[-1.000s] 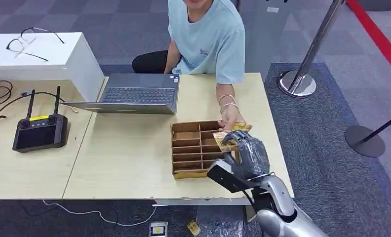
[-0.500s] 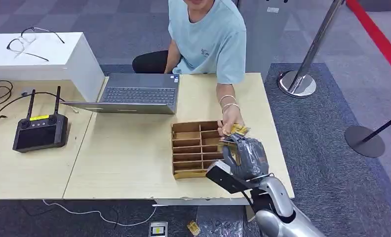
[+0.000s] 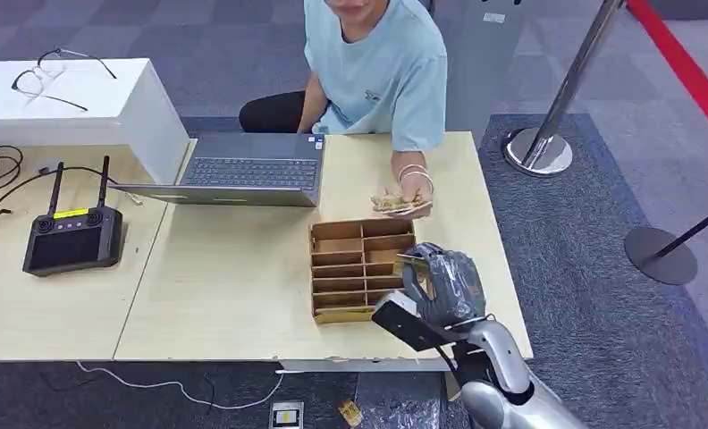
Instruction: Pass the card to the sensor for recognition and then transmit it.
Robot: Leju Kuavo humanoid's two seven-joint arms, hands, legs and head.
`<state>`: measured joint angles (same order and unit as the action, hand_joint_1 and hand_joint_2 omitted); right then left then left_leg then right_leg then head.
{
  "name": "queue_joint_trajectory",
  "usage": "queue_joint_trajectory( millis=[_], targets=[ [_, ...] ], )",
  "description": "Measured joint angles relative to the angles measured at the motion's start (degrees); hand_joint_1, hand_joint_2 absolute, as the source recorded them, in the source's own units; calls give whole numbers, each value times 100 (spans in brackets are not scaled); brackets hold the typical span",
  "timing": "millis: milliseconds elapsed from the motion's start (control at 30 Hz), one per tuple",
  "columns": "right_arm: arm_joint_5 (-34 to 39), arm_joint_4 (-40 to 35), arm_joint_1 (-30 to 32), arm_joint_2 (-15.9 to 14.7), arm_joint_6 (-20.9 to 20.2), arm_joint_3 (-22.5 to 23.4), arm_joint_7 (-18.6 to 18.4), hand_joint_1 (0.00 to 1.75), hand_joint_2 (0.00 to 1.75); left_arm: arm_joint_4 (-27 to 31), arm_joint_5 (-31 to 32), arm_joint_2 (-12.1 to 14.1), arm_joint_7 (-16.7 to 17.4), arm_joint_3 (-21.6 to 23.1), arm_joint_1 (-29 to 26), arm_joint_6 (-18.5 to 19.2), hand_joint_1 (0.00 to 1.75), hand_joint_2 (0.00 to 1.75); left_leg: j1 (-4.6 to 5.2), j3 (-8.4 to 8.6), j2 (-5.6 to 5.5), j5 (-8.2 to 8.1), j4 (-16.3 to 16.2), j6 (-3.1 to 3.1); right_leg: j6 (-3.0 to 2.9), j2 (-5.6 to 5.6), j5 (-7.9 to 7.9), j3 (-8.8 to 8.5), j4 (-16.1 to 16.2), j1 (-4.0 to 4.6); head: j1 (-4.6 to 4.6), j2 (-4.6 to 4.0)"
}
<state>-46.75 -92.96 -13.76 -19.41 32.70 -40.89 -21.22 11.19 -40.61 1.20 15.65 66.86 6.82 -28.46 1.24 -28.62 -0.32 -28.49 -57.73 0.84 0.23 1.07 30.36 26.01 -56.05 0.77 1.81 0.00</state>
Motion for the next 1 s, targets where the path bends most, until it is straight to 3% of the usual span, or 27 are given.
queue_joint_trajectory(
  millis=[100, 200, 267, 667, 1000],
  targets=[
    [-17, 0, 19, 7, 15, 0, 3, 175, 175, 0, 0, 0, 0, 0, 0, -2, 0, 175, 0, 1, 0, 0, 0, 0, 0, 0, 0, 0, 0, 0, 0, 0],
    [-943, 24, 109, -9, 267, 110, -753, 175, 175, 0, 4, 0, 0, 0, -1, -2, 0, 175, 0, 0, -3, 0, -1, 0, 0, 0, 0, 2, 0, -1, 0, 0],
    [-1174, 57, 183, -78, 467, 285, -955, 175, 175, 0, 7, 0, 20, 0, -8, -4, 0, 175, 1, -2, -1, 0, -1, 0, 0, 0, 0, 1, 0, -2, 2, 0],
    [-1453, 302, 386, -173, 693, 1041, -1112, 175, 175, 0, 22, 0, 48, 2, -10, -17, 0, 175, 1, 0, 3, -1, -5, 1, 2, -3, -2, 2, 0, -2, 0, 0],
    [-1344, 490, 401, -160, 520, 1180, -1020, 175, 175, 0, 37, -2, 44, 4, -8, -7, 0, 175, 1, -3, 2, -1, -2, 1, 2, -2, -1, 2, 0, -1, 0, 0]
  ],
)
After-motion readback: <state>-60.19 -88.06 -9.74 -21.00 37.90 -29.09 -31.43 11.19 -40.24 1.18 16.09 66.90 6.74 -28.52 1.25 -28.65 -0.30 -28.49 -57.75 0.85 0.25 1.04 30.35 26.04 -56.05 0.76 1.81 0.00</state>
